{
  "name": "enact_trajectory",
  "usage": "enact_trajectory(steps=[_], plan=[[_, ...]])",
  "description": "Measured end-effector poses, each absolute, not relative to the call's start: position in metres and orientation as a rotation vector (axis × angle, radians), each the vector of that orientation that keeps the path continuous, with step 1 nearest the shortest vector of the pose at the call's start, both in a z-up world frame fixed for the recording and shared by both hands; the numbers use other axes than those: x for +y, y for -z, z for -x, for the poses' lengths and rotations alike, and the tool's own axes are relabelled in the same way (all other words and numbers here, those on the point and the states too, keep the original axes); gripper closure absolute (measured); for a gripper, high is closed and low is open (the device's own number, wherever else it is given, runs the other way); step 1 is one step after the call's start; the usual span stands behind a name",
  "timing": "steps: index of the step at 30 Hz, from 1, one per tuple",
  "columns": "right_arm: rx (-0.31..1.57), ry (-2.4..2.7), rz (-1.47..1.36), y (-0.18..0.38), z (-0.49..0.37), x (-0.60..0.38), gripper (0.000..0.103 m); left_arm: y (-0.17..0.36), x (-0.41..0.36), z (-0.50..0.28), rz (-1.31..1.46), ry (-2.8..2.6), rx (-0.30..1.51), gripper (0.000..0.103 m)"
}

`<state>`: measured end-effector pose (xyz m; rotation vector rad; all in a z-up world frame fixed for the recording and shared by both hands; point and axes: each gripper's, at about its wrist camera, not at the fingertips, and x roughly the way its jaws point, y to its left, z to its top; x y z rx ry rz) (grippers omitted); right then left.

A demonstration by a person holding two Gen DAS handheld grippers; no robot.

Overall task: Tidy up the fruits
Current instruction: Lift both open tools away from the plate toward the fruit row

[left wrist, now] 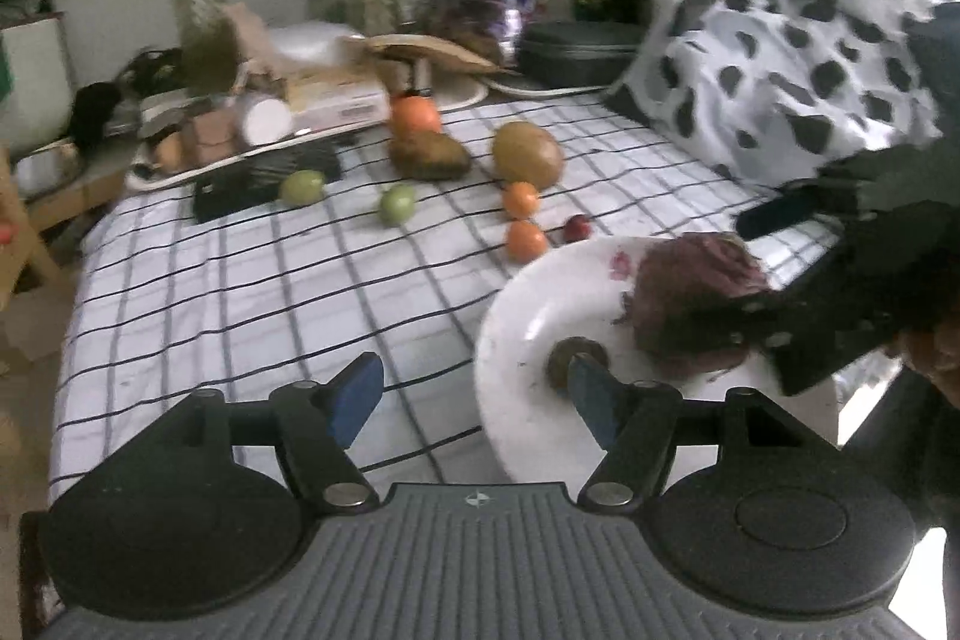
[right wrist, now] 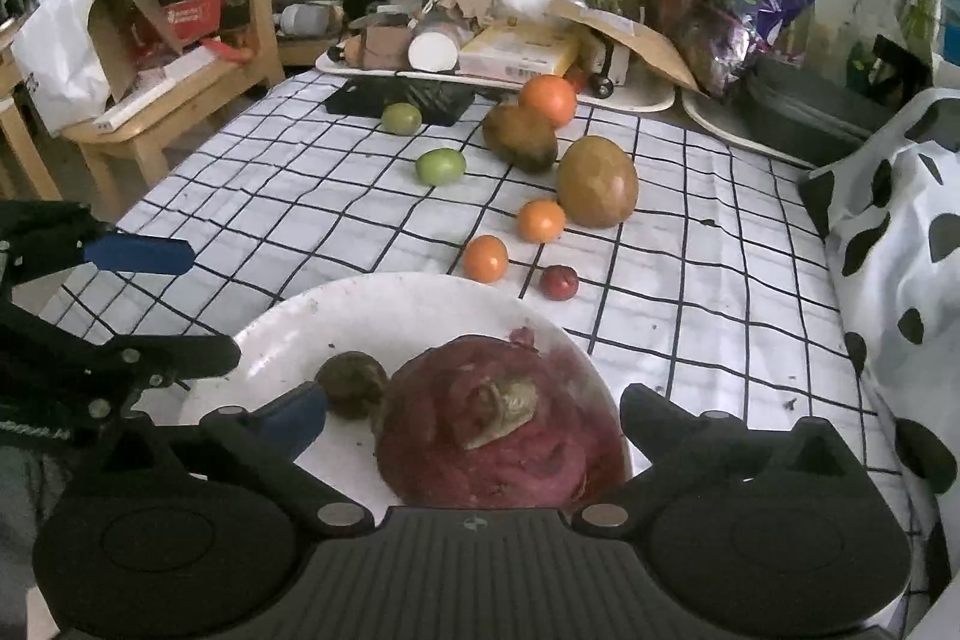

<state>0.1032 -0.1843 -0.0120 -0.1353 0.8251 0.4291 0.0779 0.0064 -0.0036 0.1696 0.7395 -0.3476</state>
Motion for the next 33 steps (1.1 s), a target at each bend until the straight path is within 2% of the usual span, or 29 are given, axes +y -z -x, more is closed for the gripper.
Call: enact_trajectory(steps=[17, 33], plan=[[0.711, -0.312, -0.046, -0.013, -0.088, -0.195, 0.0, -0.002, 0.007, -0.076, -0.141, 0.295, 0.713, 0.036], [0.708, -0.227, 0.07, -0.006, -0.093, -0.202, 0.0, 0.004, 0.017, -0.076, -0.151, 0.31, 0.676, 0.036]])
